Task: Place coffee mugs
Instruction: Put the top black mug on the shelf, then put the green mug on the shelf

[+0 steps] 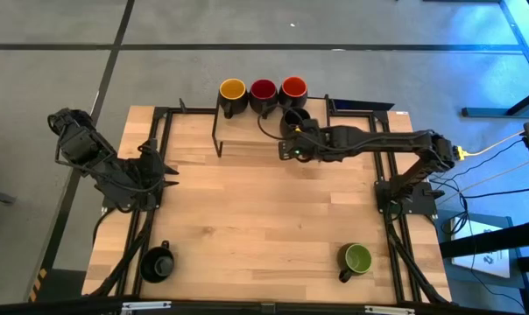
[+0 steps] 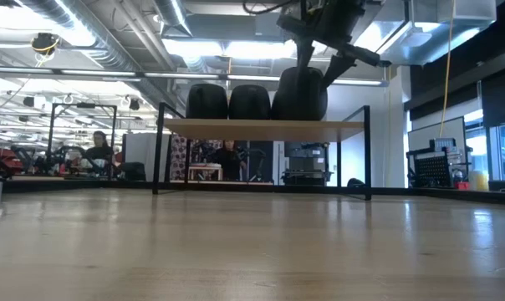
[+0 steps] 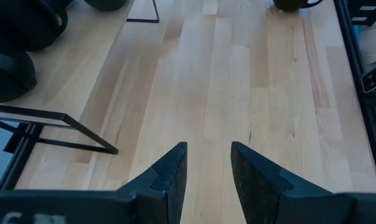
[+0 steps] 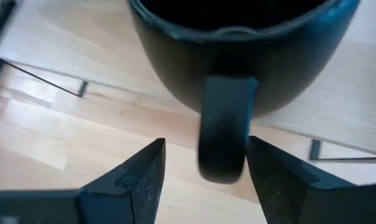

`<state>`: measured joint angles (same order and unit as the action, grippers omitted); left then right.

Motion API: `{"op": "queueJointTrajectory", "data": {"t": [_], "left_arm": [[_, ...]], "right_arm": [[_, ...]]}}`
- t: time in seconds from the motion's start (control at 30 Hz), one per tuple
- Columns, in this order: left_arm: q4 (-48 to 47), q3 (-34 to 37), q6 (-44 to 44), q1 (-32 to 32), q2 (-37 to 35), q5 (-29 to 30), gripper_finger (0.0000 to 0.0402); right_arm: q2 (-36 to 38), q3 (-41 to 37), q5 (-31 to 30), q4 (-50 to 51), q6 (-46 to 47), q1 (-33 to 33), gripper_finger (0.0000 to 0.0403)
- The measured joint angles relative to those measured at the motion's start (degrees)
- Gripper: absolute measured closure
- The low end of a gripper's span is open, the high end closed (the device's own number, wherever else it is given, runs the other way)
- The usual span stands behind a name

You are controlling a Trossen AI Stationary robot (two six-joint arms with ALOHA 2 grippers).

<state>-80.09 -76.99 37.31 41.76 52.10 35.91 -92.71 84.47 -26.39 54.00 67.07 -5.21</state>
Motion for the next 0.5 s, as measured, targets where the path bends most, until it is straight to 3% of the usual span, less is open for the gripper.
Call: {"op": "queueJointTrajectory", "data": {"t": [0.5], "left_arm": [[0.15,0.00,-0.33,0.00,0.02,0.62,0.0282]], "right_arm": [[5.66,0.02,3.57,1.88,-0.06,0.74,0.0191]]}}
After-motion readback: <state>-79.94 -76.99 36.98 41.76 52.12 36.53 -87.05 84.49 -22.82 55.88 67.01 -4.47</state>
